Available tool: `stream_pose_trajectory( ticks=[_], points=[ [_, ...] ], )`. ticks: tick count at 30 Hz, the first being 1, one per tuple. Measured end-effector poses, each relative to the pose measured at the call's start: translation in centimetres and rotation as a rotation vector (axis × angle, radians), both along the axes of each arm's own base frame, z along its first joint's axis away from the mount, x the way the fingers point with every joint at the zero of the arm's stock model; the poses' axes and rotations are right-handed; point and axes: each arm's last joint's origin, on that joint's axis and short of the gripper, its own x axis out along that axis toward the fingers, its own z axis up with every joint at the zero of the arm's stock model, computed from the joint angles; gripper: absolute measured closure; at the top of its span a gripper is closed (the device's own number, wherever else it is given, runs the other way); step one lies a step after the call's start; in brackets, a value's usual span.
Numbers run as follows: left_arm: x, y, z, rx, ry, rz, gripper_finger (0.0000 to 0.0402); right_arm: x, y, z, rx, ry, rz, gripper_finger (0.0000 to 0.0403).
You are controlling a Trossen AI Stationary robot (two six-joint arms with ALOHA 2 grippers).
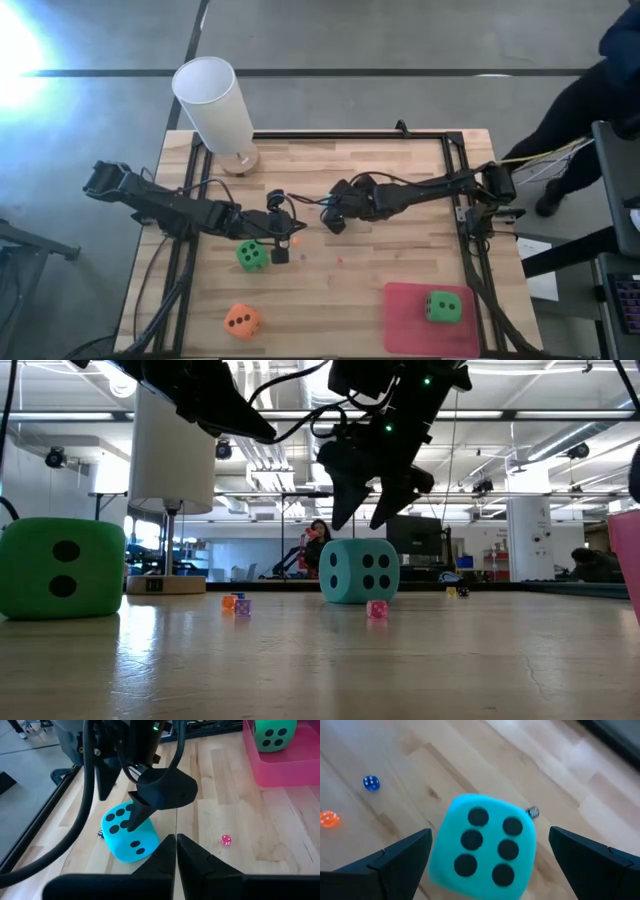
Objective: Pick & Place Dice
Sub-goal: Put the large blue die into the bin
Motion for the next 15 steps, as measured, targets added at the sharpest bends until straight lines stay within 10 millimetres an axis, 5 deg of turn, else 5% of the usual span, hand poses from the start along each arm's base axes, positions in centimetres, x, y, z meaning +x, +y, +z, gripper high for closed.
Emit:
stream_pose_trajectory(
  ticks=[15],
  points=[
    [0.0, 0.0, 0.0, 0.0, 0.001, 0.0, 0.0382, -0.2, -2.4, -0.2, 0.196, 0.0, -0.038, 0.0003]
  ],
)
